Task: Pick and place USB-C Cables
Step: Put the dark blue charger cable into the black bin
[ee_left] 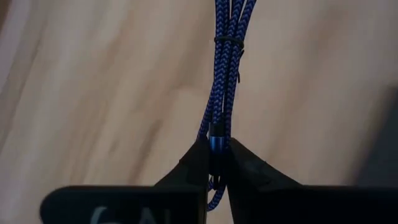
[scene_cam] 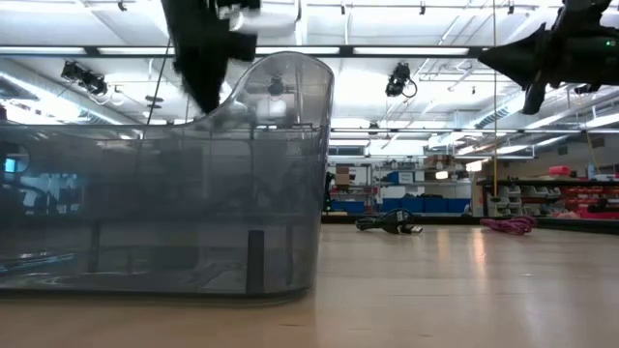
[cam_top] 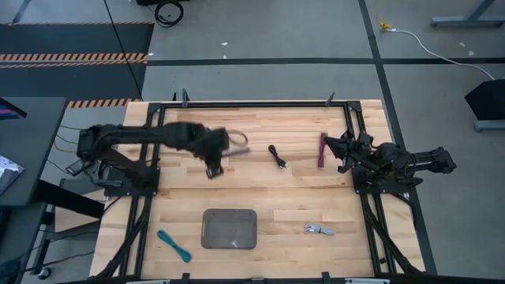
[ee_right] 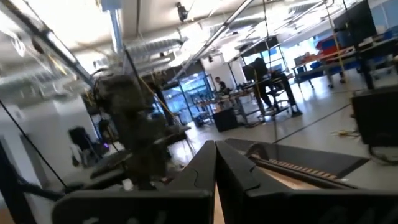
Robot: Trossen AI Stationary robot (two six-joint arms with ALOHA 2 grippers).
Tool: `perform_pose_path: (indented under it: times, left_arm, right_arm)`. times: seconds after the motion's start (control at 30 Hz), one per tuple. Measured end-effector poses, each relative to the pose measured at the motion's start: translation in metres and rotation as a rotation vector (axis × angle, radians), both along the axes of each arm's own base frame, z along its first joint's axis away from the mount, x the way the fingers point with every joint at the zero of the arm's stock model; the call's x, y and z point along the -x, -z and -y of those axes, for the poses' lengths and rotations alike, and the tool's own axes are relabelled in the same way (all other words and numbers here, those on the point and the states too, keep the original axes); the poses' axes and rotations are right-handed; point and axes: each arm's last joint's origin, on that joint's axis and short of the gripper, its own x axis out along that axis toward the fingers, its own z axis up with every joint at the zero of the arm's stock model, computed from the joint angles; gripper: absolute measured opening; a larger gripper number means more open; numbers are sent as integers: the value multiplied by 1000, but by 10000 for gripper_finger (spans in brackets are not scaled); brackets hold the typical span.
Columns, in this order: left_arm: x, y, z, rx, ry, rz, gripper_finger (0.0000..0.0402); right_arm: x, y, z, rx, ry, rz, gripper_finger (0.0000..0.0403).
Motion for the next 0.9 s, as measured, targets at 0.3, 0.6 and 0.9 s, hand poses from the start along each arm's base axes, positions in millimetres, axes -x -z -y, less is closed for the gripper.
perform_pose_path:
  times: [0.3,0.6,0.9]
  left_arm:
    - [8,-12,122,90,216,58,32]
    - [0,27,180,120,225,-5,32]
    - [-5,51,193,152,148,-93,32]
  right_arm:
    - [1,-3,0,-71,-33,67,15]
    - [1,-3,0,-80,-36,75,15]
    - [1,-3,0,-80,-36,74,15]
